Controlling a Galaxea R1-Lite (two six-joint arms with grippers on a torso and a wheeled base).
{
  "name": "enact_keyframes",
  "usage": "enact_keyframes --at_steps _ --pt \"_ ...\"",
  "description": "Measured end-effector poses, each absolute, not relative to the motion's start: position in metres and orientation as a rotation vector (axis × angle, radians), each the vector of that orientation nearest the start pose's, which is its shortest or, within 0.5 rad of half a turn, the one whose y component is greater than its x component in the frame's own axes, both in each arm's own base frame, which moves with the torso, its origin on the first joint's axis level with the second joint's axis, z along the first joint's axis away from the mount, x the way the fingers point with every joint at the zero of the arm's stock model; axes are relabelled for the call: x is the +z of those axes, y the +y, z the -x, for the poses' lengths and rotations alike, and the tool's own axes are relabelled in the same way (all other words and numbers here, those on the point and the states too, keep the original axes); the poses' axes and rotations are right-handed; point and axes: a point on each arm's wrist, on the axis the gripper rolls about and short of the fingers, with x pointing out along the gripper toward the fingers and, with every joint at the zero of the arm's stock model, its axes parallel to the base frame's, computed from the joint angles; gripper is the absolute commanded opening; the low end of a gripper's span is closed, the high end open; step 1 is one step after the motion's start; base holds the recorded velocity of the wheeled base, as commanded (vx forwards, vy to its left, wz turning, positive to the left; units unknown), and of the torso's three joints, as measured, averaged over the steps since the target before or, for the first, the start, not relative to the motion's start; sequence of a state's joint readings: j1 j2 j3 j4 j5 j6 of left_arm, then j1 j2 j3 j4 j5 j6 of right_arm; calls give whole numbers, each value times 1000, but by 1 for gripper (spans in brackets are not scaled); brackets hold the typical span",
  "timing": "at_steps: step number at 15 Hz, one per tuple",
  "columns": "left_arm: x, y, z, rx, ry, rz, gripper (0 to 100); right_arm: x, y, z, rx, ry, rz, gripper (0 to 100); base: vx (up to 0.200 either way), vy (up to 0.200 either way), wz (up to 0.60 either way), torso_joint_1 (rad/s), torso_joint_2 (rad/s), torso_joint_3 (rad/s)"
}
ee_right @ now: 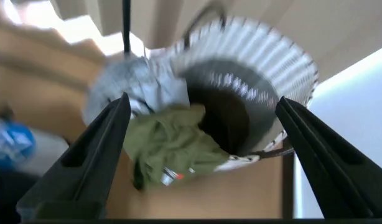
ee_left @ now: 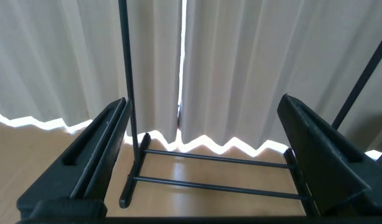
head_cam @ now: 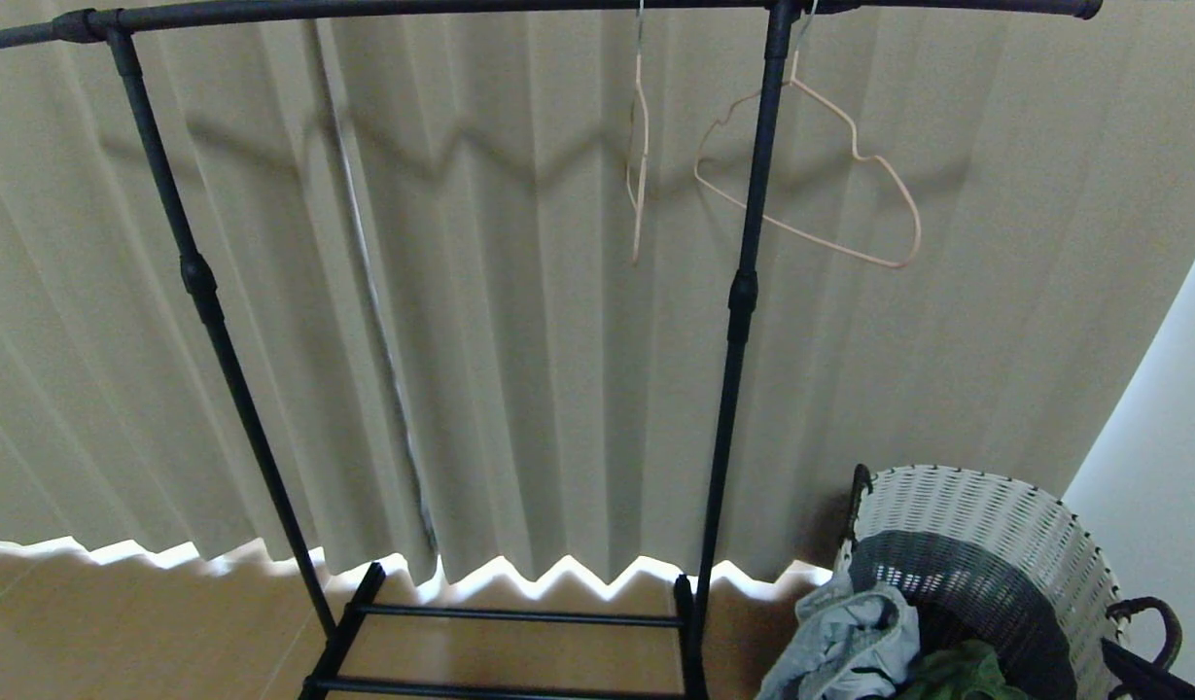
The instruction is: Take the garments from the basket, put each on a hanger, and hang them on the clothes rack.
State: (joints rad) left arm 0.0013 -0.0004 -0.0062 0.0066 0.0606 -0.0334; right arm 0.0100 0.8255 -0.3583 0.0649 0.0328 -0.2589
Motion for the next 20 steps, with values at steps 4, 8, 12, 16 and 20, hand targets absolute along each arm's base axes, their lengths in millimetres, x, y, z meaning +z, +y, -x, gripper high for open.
enact_keyframes --at_steps 4,8,12,16,20 --pt "77 1 23 62 -1 33 100 126 -9 -138 166 725 479 100 0 0 0 0 0 0" --pt "76 1 23 62 -1 33 100 73 -18 -153 212 843 578 100 0 0 0 0 0 0" --pt "77 1 23 61 -1 33 100 48 -19 -158 248 896 597 100 0 0 0 0 0 0" --pt "76 1 23 62 -1 33 100 36 -19 -164 278 944 593 100 0 0 0 0 0 0" --pt "76 1 23 62 -1 33 100 26 -21 -185 242 872 613 100 0 0 0 0 0 0"
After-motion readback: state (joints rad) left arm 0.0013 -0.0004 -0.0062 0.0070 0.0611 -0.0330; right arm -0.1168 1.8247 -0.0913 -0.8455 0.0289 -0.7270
